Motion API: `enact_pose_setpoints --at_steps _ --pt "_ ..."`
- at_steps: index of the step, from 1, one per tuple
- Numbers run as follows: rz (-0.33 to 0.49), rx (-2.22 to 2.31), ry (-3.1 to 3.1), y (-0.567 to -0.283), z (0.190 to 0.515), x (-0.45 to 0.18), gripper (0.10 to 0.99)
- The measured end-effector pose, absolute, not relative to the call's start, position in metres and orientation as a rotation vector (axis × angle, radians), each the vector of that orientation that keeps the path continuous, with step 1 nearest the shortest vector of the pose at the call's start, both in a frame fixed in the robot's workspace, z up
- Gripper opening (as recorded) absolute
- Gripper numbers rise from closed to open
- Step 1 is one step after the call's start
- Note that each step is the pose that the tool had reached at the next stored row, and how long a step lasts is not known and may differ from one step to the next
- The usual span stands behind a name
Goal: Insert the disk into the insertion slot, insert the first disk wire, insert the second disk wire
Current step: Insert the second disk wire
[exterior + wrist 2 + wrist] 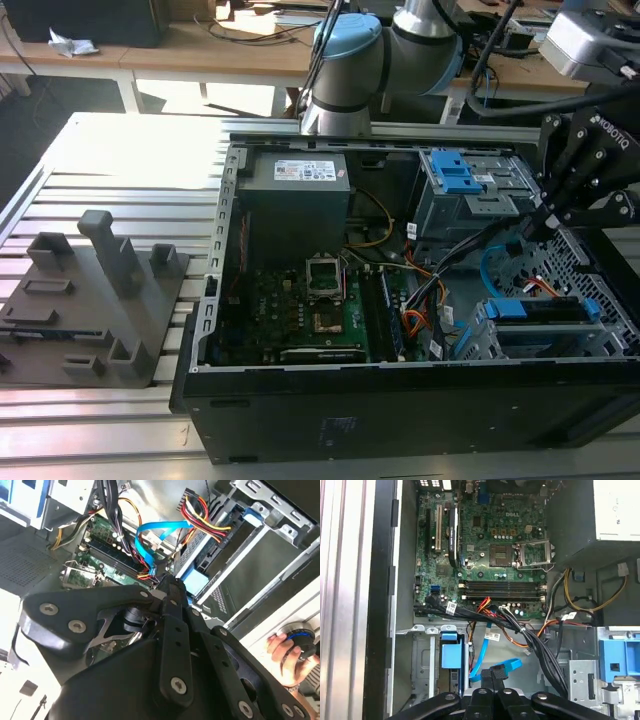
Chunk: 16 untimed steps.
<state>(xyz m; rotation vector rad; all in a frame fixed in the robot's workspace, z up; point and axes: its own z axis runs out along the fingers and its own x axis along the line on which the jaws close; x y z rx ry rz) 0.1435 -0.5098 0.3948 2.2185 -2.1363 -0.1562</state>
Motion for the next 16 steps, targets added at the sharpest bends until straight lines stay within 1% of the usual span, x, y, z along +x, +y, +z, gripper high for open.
enact_pose_setpoints --at_steps 11,16 --pt "-0.14 2.501 -1.774 -0.5096 0.3907 0.1435 0.106" --pt "-0.14 2.503 -1.771 -0.5096 0.3907 0.1436 0.106"
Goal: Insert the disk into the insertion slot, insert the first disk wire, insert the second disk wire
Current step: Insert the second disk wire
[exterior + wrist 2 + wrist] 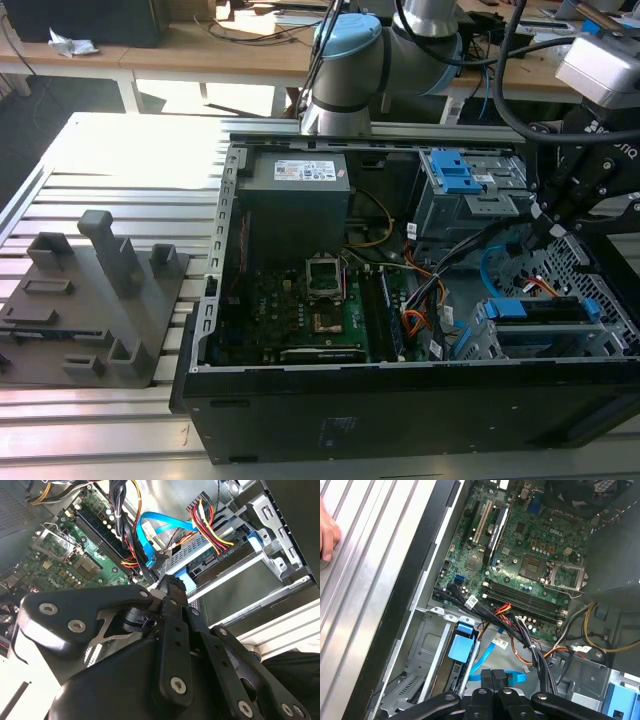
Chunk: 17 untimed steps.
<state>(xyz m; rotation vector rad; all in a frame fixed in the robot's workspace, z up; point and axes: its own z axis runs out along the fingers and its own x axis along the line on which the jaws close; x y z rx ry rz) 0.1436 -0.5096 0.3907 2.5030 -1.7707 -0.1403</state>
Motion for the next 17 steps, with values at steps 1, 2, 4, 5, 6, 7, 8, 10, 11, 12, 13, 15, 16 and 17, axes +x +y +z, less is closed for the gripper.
enact_pose_setpoints --at_steps 1,2,4,5,6,7,8,10,11,12,13,15,16,17 --pt "-0.14 2.503 -1.77 -0.51 0.391 0.144 0.114" --pt "-0.14 2.503 -1.77 -0.51 0.391 0.144 0.114" --pt "-0.14 2.503 -1.77 -0.51 0.391 0.144 0.169" --pt "-0.14 2.503 -1.77 -0.51 0.391 0.144 0.235" --pt "-0.14 2.504 -1.77 -0.51 0.391 0.144 0.294" --pt "-0.14 2.504 -1.77 -0.51 0.391 0.144 0.294" --pt "-0.14 2.504 -1.769 -0.51 0.391 0.144 0.42" --pt "-0.14 2.504 -1.769 -0.51 0.391 0.144 0.42" --pt "-0.14 2.504 -1.769 -0.51 0.391 0.144 0.42" --pt "-0.14 2.504 -1.769 -0.51 0.391 0.143 0.42" --pt "-0.137 2.506 -1.77 -0.509 0.391 0.14 0.42" --pt "-0.124 2.511 -1.774 -0.51 0.391 0.131 0.42" --pt "-0.123 2.511 -1.774 -0.51 0.391 0.13 0.42" --pt "-0.121 2.511 -1.774 -0.508 0.391 0.129 0.42"
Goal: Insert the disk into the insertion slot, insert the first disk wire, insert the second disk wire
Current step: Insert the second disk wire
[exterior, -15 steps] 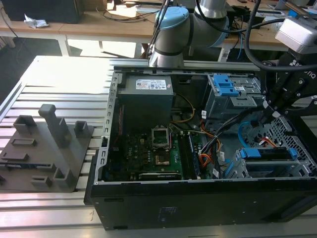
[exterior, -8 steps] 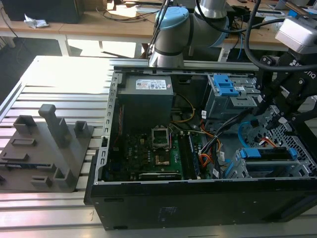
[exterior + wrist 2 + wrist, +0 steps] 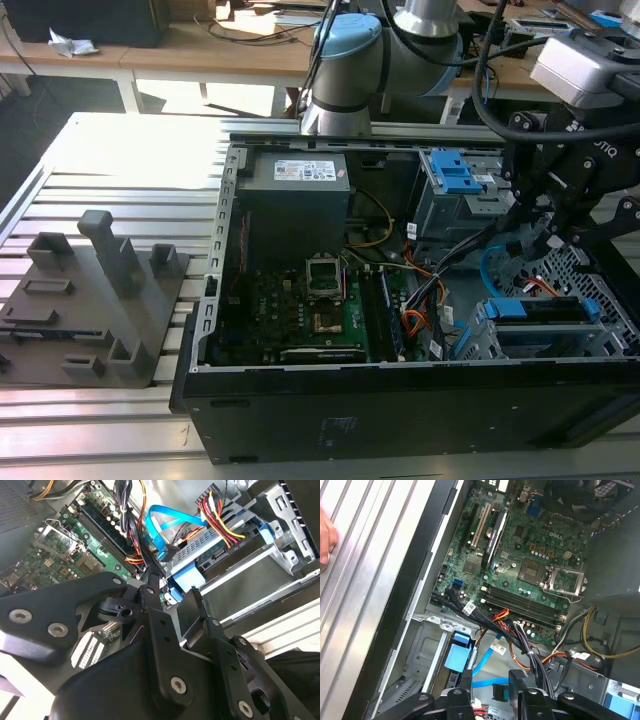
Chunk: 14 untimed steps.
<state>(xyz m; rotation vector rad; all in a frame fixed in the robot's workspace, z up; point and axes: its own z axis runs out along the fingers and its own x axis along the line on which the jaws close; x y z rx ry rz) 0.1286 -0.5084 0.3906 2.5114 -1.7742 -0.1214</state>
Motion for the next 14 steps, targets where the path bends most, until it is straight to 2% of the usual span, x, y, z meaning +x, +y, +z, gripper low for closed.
enact_pose_setpoints --at_steps 8,14 --pt "-0.09 2.492 -1.756 -0.479 0.39 0.125 0.42" --pt "-0.037 2.544 -1.599 -0.475 0.383 0.125 0.42"
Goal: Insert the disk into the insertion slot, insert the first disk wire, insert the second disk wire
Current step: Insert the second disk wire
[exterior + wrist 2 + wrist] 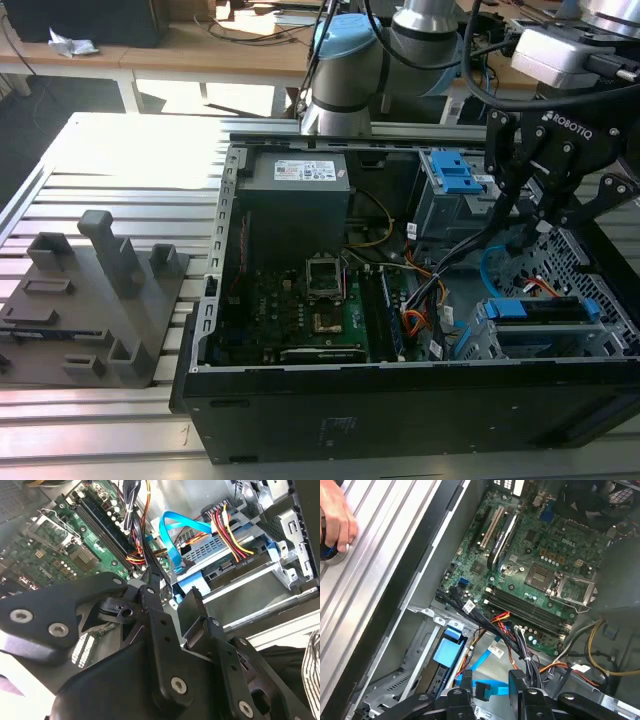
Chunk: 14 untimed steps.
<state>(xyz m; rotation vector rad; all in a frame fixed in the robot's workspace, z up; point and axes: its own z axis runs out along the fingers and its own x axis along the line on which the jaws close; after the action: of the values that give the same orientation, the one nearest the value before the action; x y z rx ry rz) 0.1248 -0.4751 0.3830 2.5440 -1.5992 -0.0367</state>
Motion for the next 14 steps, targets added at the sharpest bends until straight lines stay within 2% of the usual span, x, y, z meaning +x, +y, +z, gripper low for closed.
enact_pose_setpoints --at_steps 14 --pt "0.026 2.529 -1.501 -0.47 0.362 0.127 0.42"
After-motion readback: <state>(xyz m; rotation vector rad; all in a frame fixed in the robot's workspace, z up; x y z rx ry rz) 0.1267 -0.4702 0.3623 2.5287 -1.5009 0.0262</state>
